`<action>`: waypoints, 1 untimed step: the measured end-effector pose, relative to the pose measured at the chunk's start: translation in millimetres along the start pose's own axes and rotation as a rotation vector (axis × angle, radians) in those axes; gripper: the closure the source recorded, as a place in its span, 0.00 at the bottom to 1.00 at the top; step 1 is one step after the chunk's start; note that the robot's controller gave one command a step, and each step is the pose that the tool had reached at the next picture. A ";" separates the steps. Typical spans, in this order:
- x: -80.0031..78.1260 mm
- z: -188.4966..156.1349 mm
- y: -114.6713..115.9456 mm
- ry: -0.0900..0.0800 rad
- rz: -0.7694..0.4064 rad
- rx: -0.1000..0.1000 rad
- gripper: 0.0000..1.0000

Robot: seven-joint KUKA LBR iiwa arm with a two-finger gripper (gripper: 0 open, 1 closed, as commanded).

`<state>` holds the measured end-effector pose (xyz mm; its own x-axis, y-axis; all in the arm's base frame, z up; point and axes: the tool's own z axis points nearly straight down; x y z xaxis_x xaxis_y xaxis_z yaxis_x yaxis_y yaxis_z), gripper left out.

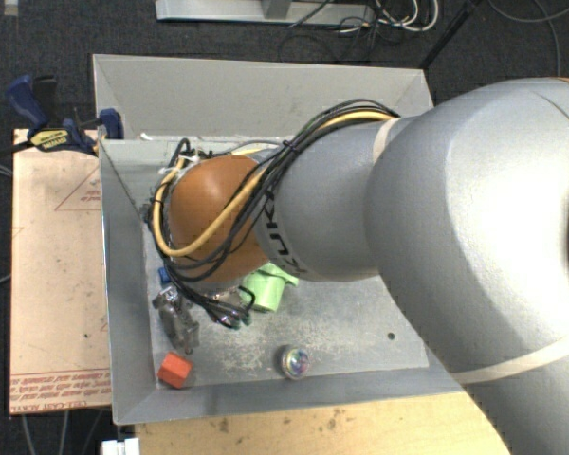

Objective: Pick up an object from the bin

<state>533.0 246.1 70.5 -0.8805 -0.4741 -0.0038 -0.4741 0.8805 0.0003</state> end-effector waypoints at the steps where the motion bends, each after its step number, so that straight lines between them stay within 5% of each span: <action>1: 0.1 0.1 0.5 0.001 0.000 -0.002 0.00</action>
Offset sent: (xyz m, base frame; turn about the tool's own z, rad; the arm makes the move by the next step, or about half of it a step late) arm 0.0000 0.0000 0.0000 0.0000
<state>532.6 246.5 70.4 -0.8807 -0.4737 -0.0031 -0.4738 0.8807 0.0018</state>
